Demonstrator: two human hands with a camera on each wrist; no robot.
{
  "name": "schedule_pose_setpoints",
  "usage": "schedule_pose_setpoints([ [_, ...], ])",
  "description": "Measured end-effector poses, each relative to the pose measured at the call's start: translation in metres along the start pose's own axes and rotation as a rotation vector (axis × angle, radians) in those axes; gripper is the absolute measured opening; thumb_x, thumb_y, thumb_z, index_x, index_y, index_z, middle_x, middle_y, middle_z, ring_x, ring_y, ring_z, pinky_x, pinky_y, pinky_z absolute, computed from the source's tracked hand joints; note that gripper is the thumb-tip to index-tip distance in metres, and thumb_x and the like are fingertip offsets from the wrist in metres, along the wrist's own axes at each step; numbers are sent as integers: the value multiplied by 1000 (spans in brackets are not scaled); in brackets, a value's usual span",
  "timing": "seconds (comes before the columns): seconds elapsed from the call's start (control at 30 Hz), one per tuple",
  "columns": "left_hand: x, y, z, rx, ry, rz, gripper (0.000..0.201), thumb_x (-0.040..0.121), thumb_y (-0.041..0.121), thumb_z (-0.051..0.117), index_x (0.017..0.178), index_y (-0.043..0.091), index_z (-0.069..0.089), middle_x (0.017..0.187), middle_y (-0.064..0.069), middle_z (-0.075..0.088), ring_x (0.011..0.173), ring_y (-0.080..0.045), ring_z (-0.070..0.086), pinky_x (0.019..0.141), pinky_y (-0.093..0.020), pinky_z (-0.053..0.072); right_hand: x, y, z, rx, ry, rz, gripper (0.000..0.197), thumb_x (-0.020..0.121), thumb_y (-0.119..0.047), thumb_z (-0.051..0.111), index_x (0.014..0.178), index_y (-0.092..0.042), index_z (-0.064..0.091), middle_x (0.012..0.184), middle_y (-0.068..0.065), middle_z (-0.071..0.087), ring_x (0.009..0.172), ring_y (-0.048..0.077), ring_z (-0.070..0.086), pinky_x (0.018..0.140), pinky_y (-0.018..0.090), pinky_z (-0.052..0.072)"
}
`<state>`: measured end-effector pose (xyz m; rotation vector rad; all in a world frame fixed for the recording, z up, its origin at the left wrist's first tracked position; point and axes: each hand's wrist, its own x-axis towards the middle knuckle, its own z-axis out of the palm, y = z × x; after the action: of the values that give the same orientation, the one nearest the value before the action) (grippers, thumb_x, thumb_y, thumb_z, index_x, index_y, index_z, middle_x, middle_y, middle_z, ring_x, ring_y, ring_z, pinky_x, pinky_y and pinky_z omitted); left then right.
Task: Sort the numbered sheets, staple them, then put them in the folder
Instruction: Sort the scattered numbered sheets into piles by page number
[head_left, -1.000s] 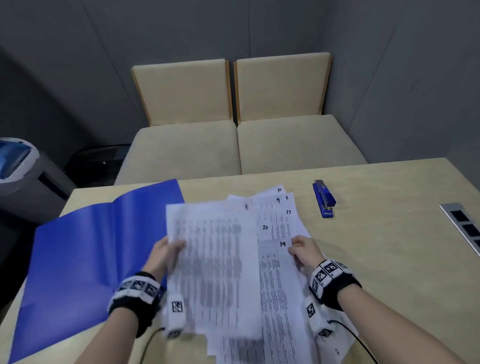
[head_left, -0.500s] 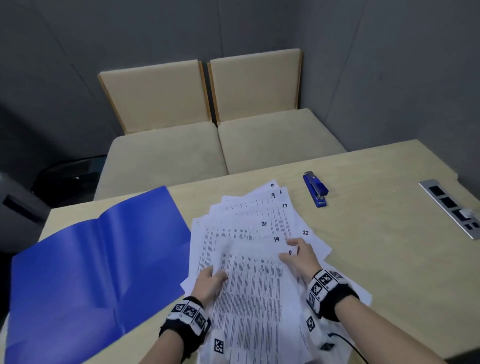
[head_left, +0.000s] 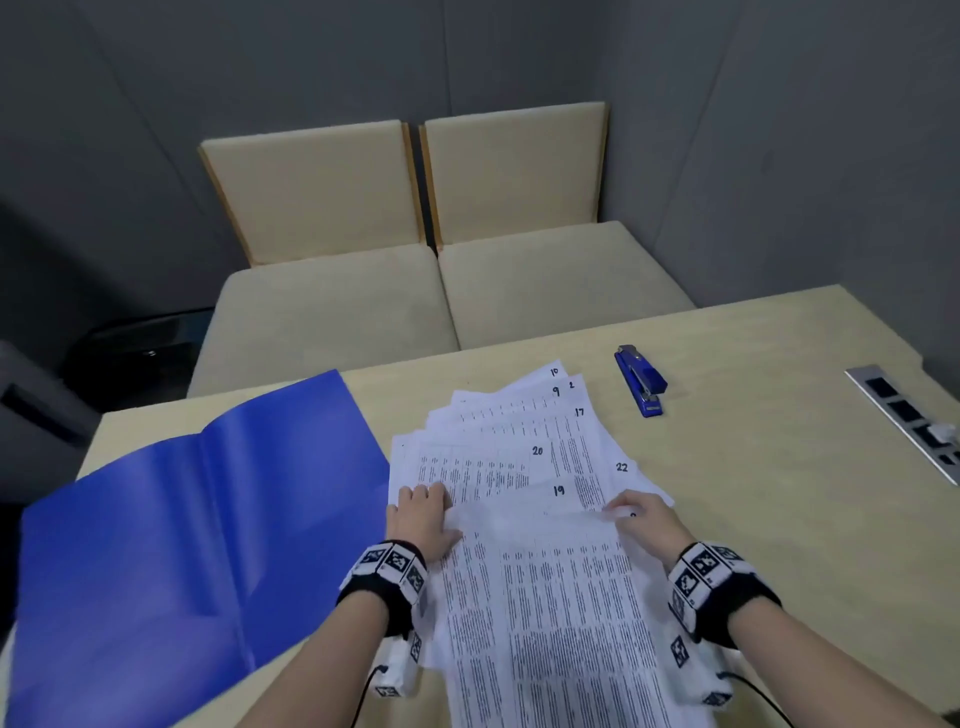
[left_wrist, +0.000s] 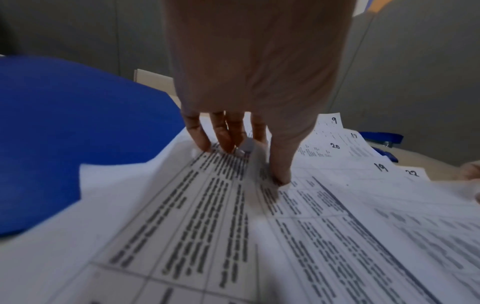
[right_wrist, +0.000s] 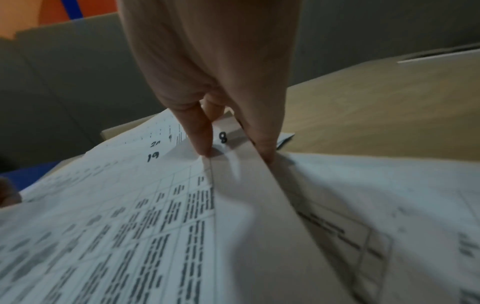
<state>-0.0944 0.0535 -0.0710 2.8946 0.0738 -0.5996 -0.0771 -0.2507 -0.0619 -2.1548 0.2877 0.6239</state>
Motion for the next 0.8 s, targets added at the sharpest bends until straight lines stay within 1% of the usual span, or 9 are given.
schedule_pose_setpoints([
  [0.13,8,-2,-10,31,-104,104,30,88,33,56,113,17,52,117,-5,42,113,-27,42,90,-37,37,5,-15,2,-32,-68,-9,25,85,1,43,82,-18,60,78,-5,56,72,11,50,56,21,33],
  [0.2,20,-1,-28,90,-59,193,23,90,16,49,113,18,51,111,-3,48,111,-27,48,91,-38,33,10,-21,5,-26,-48,-5,24,85,1,43,81,-17,60,80,-1,58,79,17,52,63,25,37],
  [0.27,37,-1,-47,218,63,272,28,90,9,45,115,19,52,117,-5,50,114,-27,46,94,-40,32,15,-24,8,-26,-20,10,24,83,1,45,85,-16,61,92,3,60,93,22,53,75,27,39],
  [0.33,51,-2,-58,325,130,291,29,90,10,49,116,21,54,133,-6,42,125,-27,37,102,-44,31,17,-24,10,-40,-16,26,24,81,3,46,89,-15,61,100,5,60,98,23,53,79,27,39],
  [0.43,65,-3,-59,399,10,257,30,89,13,55,118,20,57,149,-9,26,140,-28,20,114,-55,15,19,-25,13,-52,-12,32,22,81,3,47,88,-13,61,96,7,61,93,22,53,72,26,38],
  [0.53,69,-3,-54,414,-73,227,31,88,16,58,119,20,57,144,-10,28,135,-29,29,114,-59,11,19,-28,15,-31,-23,37,21,83,4,46,86,-13,59,94,5,59,92,21,51,63,22,37],
  [0.63,67,-4,-51,406,17,228,27,86,18,61,113,20,62,134,-9,33,121,-31,39,113,-55,18,20,-31,17,-15,-36,44,23,82,5,46,84,-14,59,93,6,59,89,21,52,61,19,37],
  [0.7,62,-6,-48,379,123,249,22,86,18,60,107,18,65,127,-9,36,114,-30,42,107,-48,28,20,-31,18,-15,-37,49,25,82,5,46,80,-16,58,90,6,59,87,21,52,60,19,36],
  [0.8,54,-14,-44,208,220,260,19,86,10,53,100,16,64,115,-9,42,101,-28,45,79,-33,32,20,-31,19,-24,-24,44,25,83,4,45,79,-17,58,91,4,58,90,22,51,61,20,36],
])
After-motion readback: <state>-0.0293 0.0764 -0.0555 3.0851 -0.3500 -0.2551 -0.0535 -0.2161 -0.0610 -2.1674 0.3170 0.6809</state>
